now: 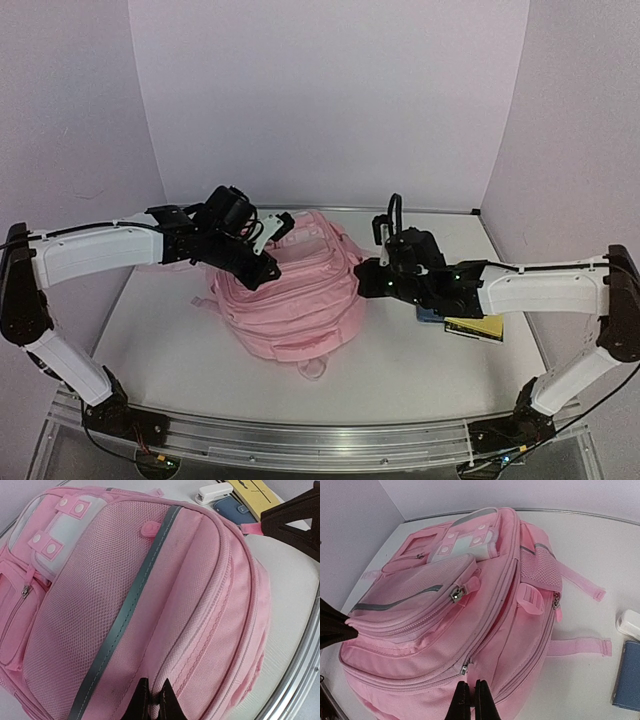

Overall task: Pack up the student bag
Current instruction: Unzip the student bag at the center of the board.

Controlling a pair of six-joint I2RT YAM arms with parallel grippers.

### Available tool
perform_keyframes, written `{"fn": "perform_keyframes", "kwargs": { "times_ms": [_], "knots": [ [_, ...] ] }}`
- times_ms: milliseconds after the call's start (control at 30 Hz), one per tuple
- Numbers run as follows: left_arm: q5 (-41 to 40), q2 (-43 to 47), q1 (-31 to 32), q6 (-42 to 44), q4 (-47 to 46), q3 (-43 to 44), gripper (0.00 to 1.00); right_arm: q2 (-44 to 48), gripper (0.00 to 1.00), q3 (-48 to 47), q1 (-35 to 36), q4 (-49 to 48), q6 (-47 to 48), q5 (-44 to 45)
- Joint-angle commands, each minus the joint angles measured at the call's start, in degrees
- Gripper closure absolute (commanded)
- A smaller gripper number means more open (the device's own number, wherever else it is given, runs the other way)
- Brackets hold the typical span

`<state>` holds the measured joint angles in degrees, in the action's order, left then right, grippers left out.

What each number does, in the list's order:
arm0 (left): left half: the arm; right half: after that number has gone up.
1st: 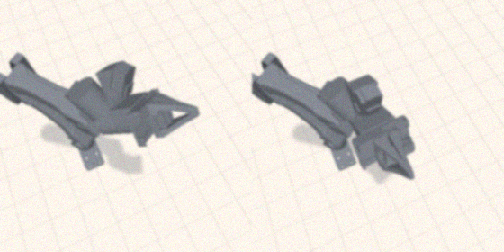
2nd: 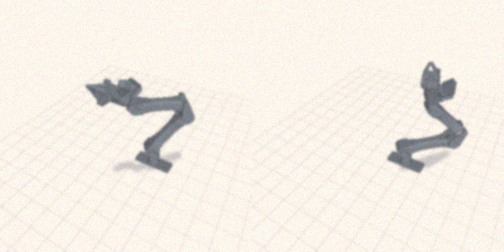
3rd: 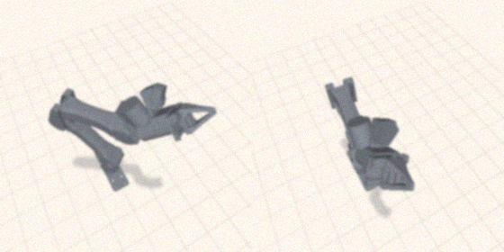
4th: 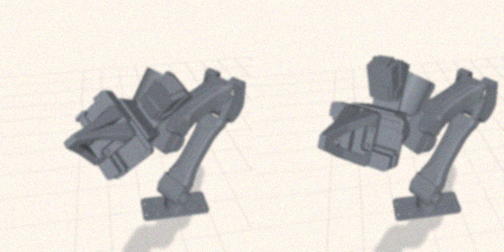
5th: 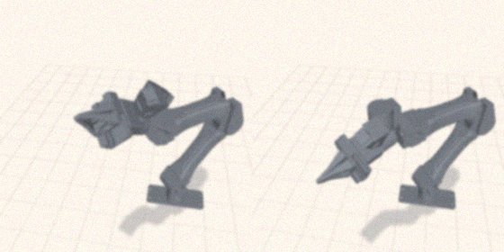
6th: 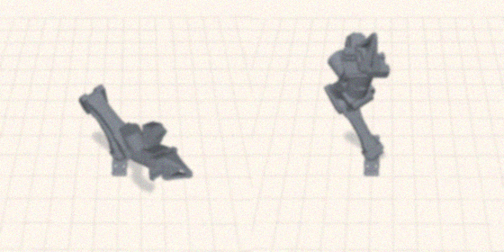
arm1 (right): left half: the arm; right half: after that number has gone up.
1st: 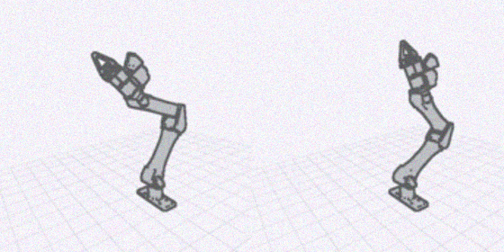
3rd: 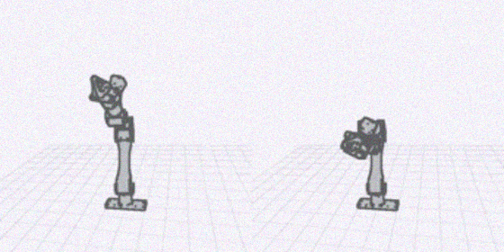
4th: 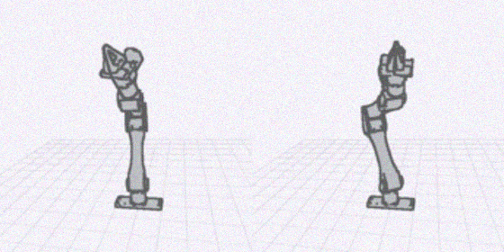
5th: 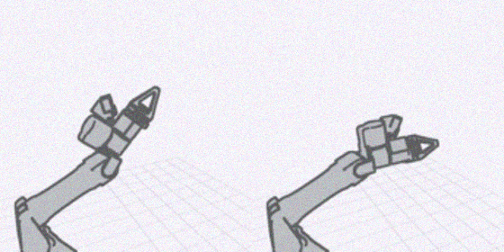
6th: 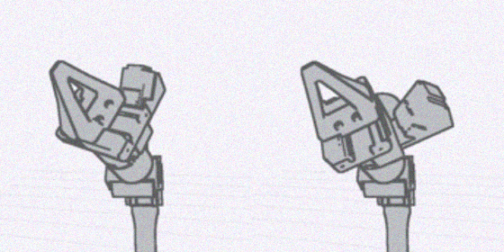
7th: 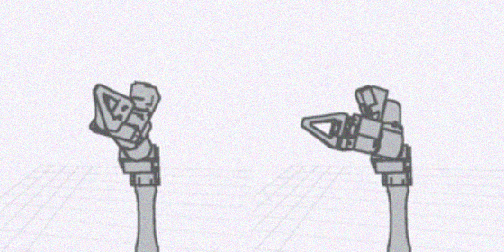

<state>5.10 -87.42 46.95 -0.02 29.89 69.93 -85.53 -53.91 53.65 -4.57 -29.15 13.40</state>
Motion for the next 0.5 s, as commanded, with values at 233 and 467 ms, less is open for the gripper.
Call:
{"fn": "perform_keyframes", "kwargs": {
  "times_ms": [233,467],
  "knots": [
    [-6.4,6.1,-2.7,-2.3,1.3,-1.3,1.00,-7.9,1.00,-4.1,-7.9,-4.7,7.8,-2.9],
    [-5.9,6.9,-4.5,-2.6,3.8,0.0,1.00,-5.7,0.72,-1.2,-8.0,-4.7,10.3,-8.4]
  ]
}}
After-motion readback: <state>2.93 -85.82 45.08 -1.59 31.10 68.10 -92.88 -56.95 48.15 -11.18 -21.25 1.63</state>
